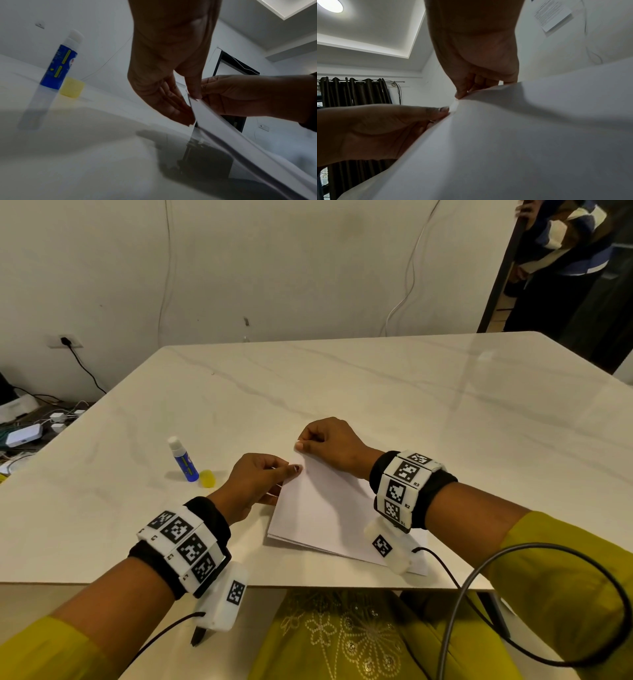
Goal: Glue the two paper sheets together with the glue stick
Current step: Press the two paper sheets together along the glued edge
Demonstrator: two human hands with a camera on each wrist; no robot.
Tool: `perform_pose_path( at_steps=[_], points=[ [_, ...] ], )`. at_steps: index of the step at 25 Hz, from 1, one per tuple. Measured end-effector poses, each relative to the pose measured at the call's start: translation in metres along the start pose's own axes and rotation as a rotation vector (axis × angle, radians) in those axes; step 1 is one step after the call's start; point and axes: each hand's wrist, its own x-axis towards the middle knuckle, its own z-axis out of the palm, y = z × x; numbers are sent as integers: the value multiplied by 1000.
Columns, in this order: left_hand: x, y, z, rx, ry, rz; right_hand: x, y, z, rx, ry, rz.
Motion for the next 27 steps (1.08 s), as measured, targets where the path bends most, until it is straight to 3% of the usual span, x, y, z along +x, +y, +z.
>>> perform_pose_path(
  at_steps=[7,27],
  points=[
    [-7,-8,-7,99,-199,-135,0,5,-5,31,12,42],
    [0,-11,-9,85,-164,-50,2,13,2,100,79,95]
  ],
)
